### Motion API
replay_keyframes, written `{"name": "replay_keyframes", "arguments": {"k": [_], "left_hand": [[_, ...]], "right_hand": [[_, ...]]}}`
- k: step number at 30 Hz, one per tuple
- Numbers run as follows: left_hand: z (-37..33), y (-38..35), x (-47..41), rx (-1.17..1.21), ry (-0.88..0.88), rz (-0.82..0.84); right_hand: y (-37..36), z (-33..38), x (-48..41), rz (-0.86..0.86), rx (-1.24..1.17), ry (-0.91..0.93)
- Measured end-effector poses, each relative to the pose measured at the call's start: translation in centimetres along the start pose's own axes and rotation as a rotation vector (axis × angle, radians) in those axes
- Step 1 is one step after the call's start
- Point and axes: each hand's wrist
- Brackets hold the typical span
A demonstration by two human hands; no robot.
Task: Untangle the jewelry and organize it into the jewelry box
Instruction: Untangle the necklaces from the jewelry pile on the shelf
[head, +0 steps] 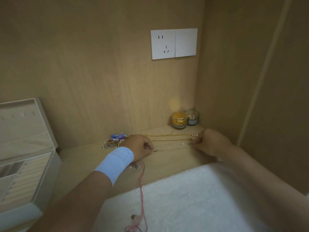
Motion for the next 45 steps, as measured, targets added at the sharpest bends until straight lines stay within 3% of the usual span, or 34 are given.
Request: {"name": "replay_keyframes", "arguments": {"k": [9, 17, 28, 34, 38, 42, 45], "left_hand": [[2.1, 2.2, 2.7, 0.154, 0.071, -0.067], [5.8, 3.5, 7.4, 0.085, 0.145, -0.048], [9.2, 3.5, 10.2, 0.108, 0.161, -0.031], [9.9, 4.0, 10.4, 0.109, 0.155, 0.006], [9.0, 3.5, 9.5, 0.167, 0.065, -0.081], [8.7, 2.9, 8.8, 0.234, 0.040, -0.084], [9.2, 3.5, 8.9, 0.269, 0.033, -0.081]], "right_hand": [[1.5, 4.4, 2.1, -0.053, 0.066, 0.145], [-0.3, 14.5, 4.2, 0.100, -0.162, 0.452], [-4.8, 18.9, 3.5, 0.208, -0.018, 0.538], [-5.0, 19.2, 3.1, 0.295, -0.468, 0.502], [-5.1, 19.8, 3.4, 0.350, -0.813, 0.469], [-4.5, 20.1, 3.6, 0.425, -0.840, 0.485], [-3.7, 19.5, 3.3, 0.615, -0.759, 0.569]]}}
Point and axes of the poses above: each hand's wrist, its own x-axis away from the middle knuckle, its own y-axis out of the back of the hand, z = x × y, and after that the axes turned 3 degrees about x, right-handed
